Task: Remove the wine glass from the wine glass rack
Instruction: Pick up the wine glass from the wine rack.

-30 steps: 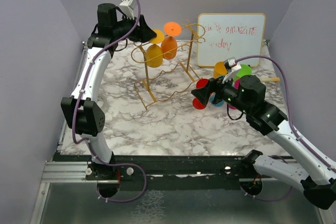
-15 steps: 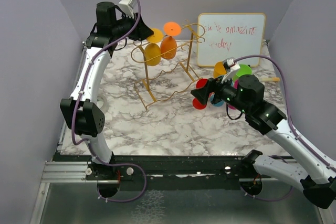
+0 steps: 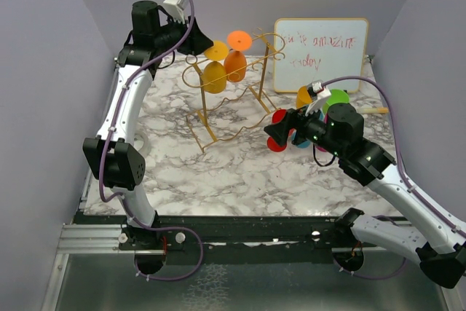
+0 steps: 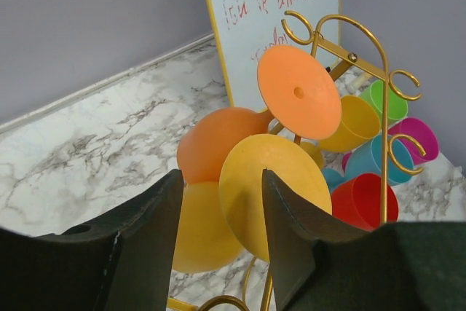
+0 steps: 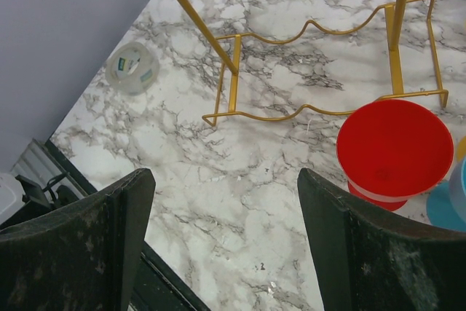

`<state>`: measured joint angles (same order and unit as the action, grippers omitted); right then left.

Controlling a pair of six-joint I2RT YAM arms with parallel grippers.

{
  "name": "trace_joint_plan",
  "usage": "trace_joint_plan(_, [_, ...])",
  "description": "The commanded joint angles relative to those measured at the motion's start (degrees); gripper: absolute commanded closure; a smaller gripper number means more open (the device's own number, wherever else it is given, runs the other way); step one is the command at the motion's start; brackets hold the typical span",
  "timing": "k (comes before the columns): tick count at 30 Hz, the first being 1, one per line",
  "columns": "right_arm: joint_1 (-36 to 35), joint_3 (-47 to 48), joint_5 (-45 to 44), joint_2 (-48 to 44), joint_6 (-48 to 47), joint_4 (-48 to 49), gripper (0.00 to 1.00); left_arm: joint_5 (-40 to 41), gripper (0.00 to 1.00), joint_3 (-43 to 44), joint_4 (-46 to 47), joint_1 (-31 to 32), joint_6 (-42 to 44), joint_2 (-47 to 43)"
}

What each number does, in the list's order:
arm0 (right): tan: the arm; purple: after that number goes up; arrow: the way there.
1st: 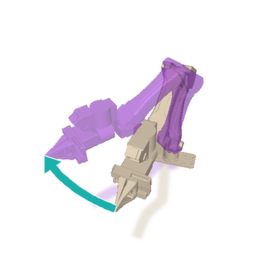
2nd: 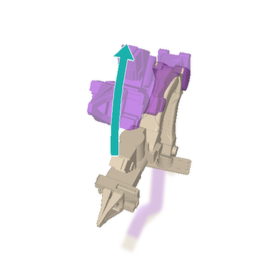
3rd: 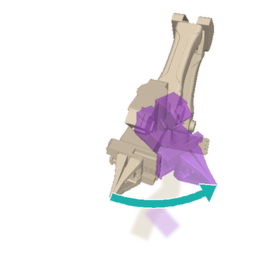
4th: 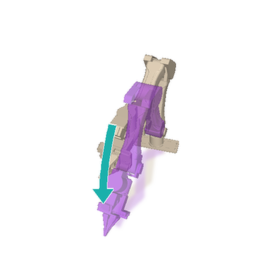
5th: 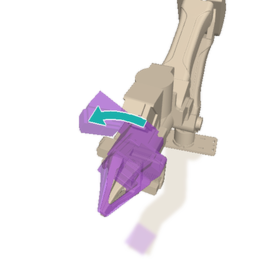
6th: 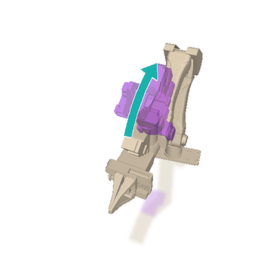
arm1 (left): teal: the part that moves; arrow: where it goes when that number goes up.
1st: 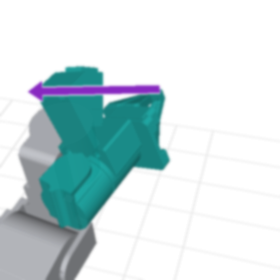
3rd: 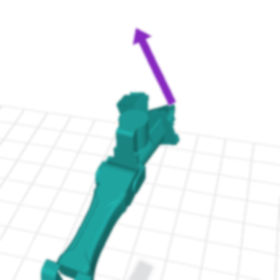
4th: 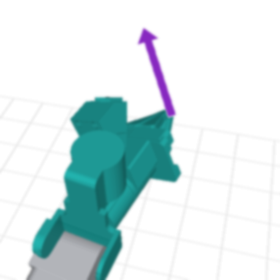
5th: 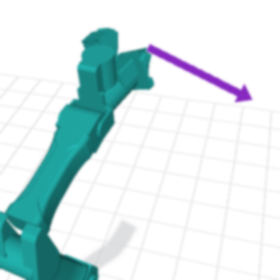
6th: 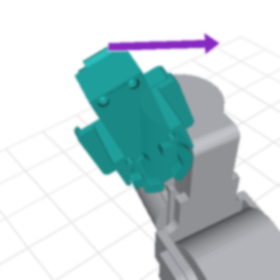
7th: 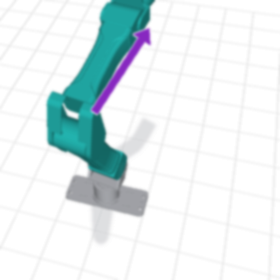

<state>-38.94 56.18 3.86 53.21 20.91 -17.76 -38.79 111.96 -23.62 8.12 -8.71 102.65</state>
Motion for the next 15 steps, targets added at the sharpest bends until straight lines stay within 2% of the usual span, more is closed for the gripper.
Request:
trace_joint_plan(1, [0.05,1.84,-1.21,-0.04,-0.65,-1.51,0.15,1.01,0.49,2.45,-2.42,-0.1,1.23,-0.94])
trace_joint_plan(3, [0.0,1.85,-1.22,-0.05,-0.69,-1.5,0.15,0.9,0.45,3.12,-3.65,-0.12,1.97,-0.49])
trace_joint_plan(7, [0.0,1.83,-1.22,-0.09,-0.69,-1.67,0.15,-0.68,0.45,4.9,-6.76,-0.12,4.1,0.83])
trace_joint_plan(15, [0.0,1.83,-1.06,-0.08,-0.69,-1.62,0.15,-2.33,0.5,7.32,-10.43,-0.12,6.2,3.05])
